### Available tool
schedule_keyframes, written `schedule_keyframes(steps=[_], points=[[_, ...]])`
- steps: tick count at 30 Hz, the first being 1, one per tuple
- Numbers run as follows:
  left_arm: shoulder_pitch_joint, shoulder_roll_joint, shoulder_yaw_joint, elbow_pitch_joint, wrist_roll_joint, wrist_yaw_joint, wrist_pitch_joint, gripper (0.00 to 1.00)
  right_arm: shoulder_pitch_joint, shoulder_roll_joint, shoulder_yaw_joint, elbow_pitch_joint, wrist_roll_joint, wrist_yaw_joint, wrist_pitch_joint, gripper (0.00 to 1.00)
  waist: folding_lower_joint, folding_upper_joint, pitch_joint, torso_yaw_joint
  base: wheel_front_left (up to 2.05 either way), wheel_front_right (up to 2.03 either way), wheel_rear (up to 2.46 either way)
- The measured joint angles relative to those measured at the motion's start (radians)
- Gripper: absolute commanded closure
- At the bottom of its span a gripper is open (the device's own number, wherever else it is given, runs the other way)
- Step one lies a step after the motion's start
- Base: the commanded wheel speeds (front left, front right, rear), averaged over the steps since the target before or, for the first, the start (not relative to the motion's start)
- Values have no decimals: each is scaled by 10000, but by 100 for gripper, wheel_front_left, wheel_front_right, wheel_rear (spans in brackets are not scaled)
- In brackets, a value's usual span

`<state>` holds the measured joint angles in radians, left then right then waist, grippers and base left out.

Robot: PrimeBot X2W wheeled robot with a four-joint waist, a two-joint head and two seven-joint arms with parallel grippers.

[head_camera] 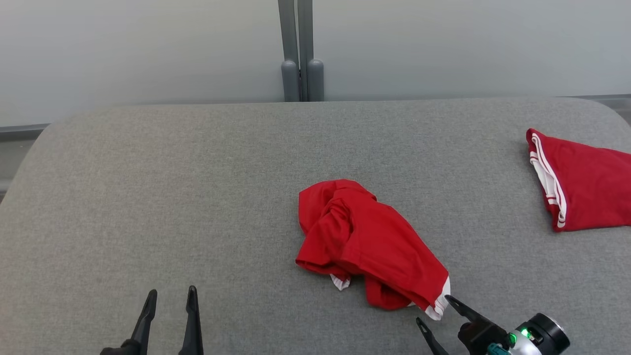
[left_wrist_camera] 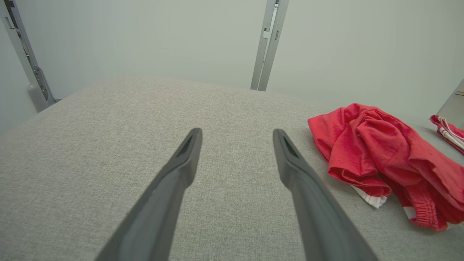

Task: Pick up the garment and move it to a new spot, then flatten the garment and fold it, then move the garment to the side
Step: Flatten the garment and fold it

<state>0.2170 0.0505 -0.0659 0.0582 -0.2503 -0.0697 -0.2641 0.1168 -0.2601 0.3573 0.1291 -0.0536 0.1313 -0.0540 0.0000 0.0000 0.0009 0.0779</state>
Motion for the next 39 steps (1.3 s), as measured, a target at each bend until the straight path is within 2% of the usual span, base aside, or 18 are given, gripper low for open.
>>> schedule_keyframes(steps=[5,6,7,8,11,13,15,19,22,24,28,31,34,39], points=[[-248,-2,-109,13,-46,36,0,0,-443,-82,79,150,-485,0,203,0,0,0,190,68,0,0,0],[-267,-2,-113,17,-63,40,0,0,-562,-132,94,194,-594,0,332,16,0,0,235,79,0,0,0],[-290,-2,-111,42,-102,50,0,0,-669,-205,167,234,-686,0,395,55,0,0,279,89,0,0,0],[-306,-2,-111,50,-104,54,0,0,-727,-224,196,249,-709,0,416,100,0,0,308,96,0,0,0],[-366,-2,-150,71,-121,61,0,0,-881,-222,59,180,-621,0,846,100,0,0,379,131,0,0,0],[-387,-2,-190,73,-134,81,0,0,-918,-44,-130,-182,48,0,1246,100,0,0,400,163,0,0,0],[-392,-2,-188,84,-173,84,0,0,-926,316,-125,-825,1164,-4,1714,100,0,0,396,186,0,0,0],[-400,-2,-186,92,-251,182,0,0,-1269,750,420,-2800,4387,-2,3210,100,0,0,343,174,0,0,0],[-534,-2,-332,102,-474,259,0,0,-1787,1039,82,-3657,6243,-10,4337,100,0,0,359,187,0,0,0],[-702,-8,-535,107,-493,274,0,0,-2265,1354,-284,-3973,7064,-8,4916,100,0,0,379,251,0,0,0],[-919,-8,-779,155,-631,359,0,0,-3220,1960,-648,-4165,8159,-10,5678,100,0,0,423,428,0,0,0],[-1057,-10,-988,244,-702,464,0,0,-3882,2077,-802,-4052,8742,-10,5996,100,1,0,423,616,0,0,0],[-1087,-8,-1101,297,-748,537,0,0,-4540,2086,-688,-3699,9699,-10,5747,100,0,0,368,773,0,0,0],[-1076,-8,-1156,387,-826,662,0,0,-6054,2096,-477,-2541,10636,-10,4874,100,0,1,156,883,0,0,0]])
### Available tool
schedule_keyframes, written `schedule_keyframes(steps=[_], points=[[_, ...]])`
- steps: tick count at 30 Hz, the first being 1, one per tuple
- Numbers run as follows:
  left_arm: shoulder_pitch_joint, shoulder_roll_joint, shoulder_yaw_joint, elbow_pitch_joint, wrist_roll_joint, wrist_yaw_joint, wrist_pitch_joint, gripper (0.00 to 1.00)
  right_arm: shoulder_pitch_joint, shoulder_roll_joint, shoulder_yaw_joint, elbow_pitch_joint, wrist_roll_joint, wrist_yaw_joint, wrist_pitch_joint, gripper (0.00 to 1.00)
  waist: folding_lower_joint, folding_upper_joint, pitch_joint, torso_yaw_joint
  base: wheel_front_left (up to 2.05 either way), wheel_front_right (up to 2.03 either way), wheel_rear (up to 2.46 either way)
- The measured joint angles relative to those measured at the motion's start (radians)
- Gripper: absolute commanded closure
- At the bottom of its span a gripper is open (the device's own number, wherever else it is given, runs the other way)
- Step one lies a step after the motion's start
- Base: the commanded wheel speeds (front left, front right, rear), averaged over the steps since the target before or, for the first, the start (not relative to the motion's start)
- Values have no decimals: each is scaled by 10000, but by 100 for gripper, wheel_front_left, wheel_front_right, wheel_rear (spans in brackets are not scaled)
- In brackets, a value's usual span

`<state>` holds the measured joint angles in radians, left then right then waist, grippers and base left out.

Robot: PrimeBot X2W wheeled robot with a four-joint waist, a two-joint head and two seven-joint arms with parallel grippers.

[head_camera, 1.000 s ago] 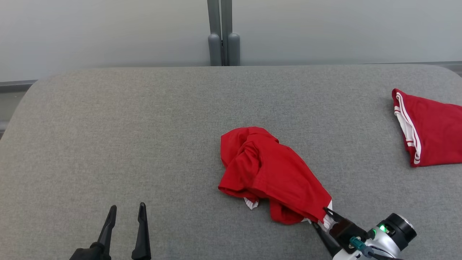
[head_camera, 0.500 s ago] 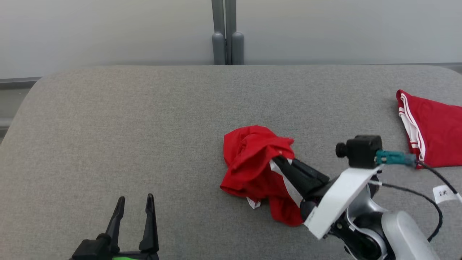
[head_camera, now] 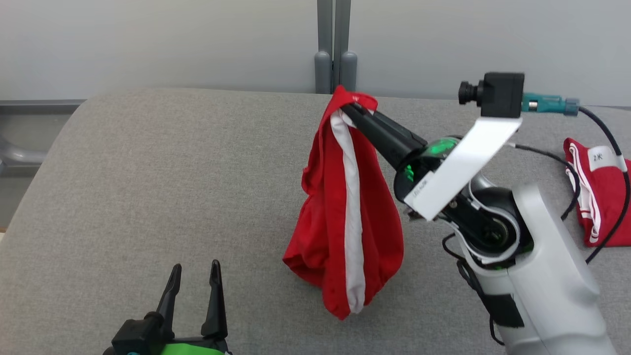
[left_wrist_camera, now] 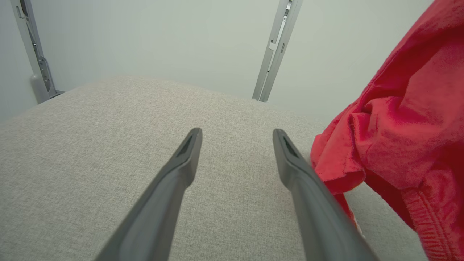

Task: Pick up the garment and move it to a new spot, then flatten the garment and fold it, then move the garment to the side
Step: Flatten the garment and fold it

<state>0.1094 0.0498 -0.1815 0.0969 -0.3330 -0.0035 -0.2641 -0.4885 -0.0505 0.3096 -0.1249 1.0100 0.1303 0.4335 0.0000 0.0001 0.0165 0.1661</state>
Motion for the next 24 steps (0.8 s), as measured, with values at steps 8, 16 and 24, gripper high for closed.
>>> schedule_keyframes(steps=[8,16,24], points=[[-17,0,-23,40,6,125,0,0,-1941,10,-558,3273,811,2,-1553,100,0,0,-205,109,0,0,0],[142,0,67,-33,-8,186,0,0,-1062,21,-2349,5948,-476,0,-2151,100,0,0,-273,24,0,0,0],[248,0,357,-104,71,125,-2,0,1567,15,-5428,6186,-1850,0,-1779,100,0,0,-151,-208,0,0,0]])
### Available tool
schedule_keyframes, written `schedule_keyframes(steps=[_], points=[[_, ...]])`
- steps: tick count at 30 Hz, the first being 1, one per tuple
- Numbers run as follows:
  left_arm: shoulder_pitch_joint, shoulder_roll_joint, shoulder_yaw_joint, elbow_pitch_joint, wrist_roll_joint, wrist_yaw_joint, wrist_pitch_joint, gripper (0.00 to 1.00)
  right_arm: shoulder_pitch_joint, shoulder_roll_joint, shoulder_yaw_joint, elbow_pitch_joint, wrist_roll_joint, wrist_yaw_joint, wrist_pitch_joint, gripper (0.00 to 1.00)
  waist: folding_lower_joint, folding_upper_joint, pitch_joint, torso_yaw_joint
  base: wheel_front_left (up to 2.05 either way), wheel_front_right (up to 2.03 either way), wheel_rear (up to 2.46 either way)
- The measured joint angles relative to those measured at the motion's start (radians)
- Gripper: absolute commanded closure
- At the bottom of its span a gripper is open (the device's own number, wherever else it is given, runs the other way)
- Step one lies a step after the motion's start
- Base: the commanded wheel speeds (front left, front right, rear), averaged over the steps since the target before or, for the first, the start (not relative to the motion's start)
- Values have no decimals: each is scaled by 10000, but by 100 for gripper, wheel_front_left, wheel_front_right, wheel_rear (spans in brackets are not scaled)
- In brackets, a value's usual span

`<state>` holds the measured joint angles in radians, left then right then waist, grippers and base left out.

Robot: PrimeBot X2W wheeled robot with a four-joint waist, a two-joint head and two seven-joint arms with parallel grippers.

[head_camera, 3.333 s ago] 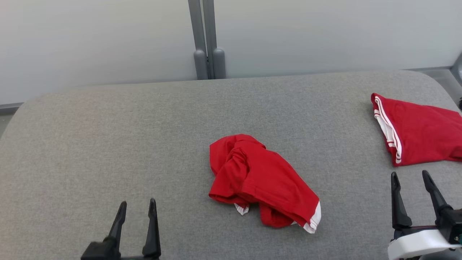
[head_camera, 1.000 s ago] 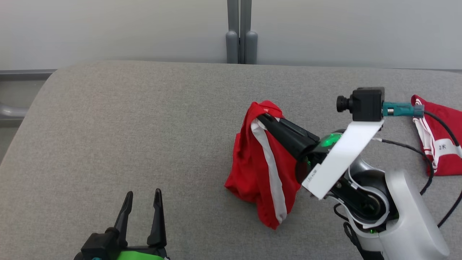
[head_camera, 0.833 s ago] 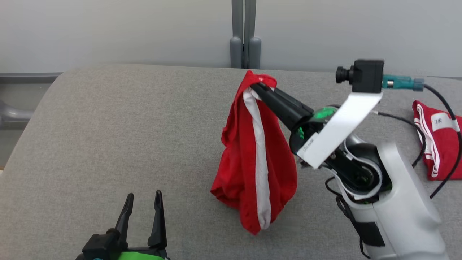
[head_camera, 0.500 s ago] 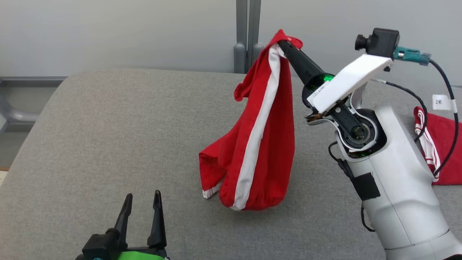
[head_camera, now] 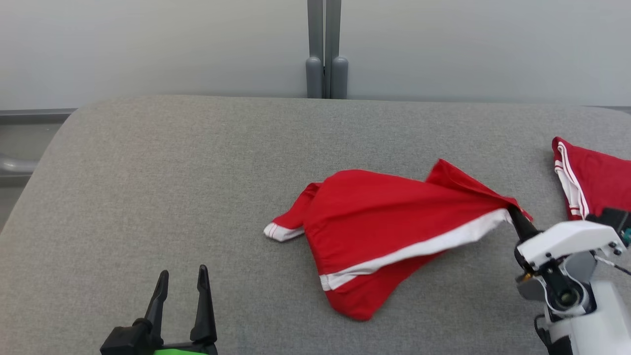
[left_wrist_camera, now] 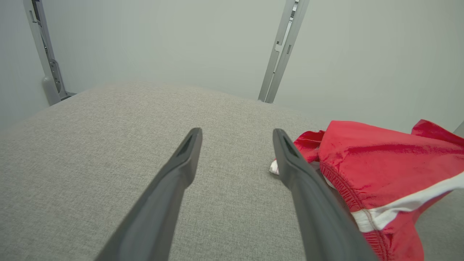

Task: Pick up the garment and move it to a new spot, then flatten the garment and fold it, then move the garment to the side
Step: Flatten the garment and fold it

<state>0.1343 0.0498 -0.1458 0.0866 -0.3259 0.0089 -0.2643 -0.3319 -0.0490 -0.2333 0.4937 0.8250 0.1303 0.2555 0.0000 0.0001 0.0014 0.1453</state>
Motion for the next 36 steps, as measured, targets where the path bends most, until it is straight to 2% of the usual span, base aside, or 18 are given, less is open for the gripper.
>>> schedule_keyframes(steps=[4,11,13,14,15,20,23,26,36], points=[[-13,0,104,56,38,-88,0,0,715,-17,-633,479,-541,0,67,100,0,0,135,-190,0,0,0],[-93,-2,46,190,52,-178,2,0,695,4,-405,1766,-834,2,-408,100,0,0,303,-611,0,0,0],[-119,-2,33,215,69,-178,2,0,638,4,-293,1914,-1014,2,-560,64,0,-1,304,-678,0,0,0],[-119,-2,31,226,69,-178,2,0,626,-6,-184,1900,-1160,2,-568,52,0,0,294,-694,0,0,0],[-119,-2,29,234,69,-180,2,0,630,0,-81,1825,-1329,2,-640,0,0,0,291,-700,0,0,0],[-119,-2,54,259,100,-222,2,0,939,-58,155,936,-2040,2,-917,0,0,0,240,-700,0,0,0],[-87,-2,92,280,105,-222,2,0,1451,-389,514,226,-2554,4,-1101,0,0,0,159,-695,0,0,0],[35,-2,117,286,113,-222,2,0,2059,-1137,782,-476,-3630,2,-1831,0,0,-1,53,-681,0,0,0],[269,-2,280,161,190,-205,0,0,2885,-1781,920,-2399,-5846,8,-4357,0,0,-1,-166,-716,0,0,0]])
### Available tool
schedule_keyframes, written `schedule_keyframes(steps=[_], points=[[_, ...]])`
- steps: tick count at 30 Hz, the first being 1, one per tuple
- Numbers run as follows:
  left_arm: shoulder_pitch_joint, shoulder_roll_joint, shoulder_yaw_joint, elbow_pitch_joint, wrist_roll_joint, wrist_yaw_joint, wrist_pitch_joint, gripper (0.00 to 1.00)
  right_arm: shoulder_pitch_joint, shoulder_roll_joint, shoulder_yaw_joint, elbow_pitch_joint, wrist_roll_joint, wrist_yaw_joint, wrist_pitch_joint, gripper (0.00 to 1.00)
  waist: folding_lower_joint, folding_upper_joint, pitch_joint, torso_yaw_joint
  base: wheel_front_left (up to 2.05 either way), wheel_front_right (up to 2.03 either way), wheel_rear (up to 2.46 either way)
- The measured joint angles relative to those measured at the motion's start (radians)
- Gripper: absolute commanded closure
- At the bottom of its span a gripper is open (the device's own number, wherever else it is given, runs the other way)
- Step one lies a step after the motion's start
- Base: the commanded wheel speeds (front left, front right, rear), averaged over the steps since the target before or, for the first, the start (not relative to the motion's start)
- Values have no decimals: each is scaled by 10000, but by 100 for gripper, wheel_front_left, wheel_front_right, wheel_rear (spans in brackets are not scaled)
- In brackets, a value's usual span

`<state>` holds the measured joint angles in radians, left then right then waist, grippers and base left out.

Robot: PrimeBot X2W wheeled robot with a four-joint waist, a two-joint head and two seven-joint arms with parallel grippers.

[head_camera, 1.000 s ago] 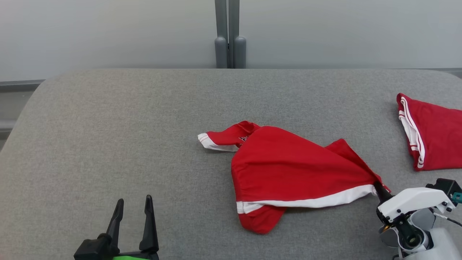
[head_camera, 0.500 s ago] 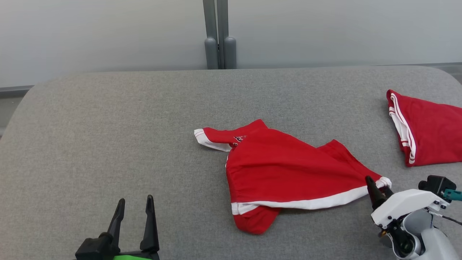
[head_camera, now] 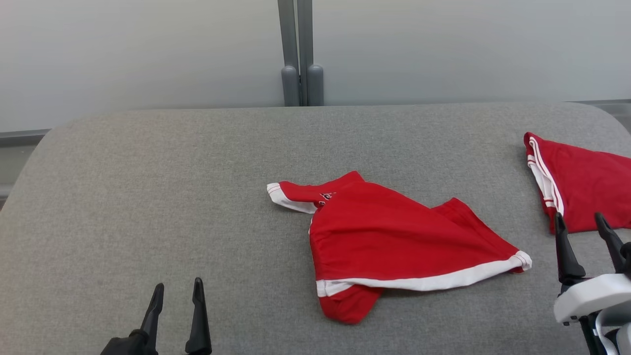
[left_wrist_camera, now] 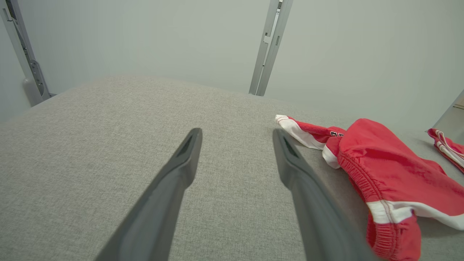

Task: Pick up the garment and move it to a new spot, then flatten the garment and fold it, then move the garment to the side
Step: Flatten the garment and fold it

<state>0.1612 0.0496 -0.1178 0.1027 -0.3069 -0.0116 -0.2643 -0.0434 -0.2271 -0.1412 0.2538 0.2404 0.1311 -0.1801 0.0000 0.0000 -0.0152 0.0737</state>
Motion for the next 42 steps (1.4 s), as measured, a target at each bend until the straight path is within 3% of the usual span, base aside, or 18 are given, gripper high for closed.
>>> schedule_keyframes(steps=[2,6,11,22,42], points=[[76,0,38,0,15,-15,2,0,244,-205,35,-309,-752,0,-470,0,0,0,-24,-3,0,0,0],[140,0,113,6,35,-50,2,0,795,-23,142,-598,-1375,4,-784,0,0,0,-64,3,0,0,0],[308,2,224,50,90,-102,2,0,1312,188,466,-1425,-1279,6,-813,0,0,0,-64,-4,0,0,0],[297,0,167,111,104,-146,2,0,1803,658,221,-1626,-1492,4,-815,0,0,-1,33,96,0,0,0],[307,0,303,351,545,-359,2,0,1700,525,288,-1641,-1649,4,-815,0,0,0,-16,73,0,0,0]])
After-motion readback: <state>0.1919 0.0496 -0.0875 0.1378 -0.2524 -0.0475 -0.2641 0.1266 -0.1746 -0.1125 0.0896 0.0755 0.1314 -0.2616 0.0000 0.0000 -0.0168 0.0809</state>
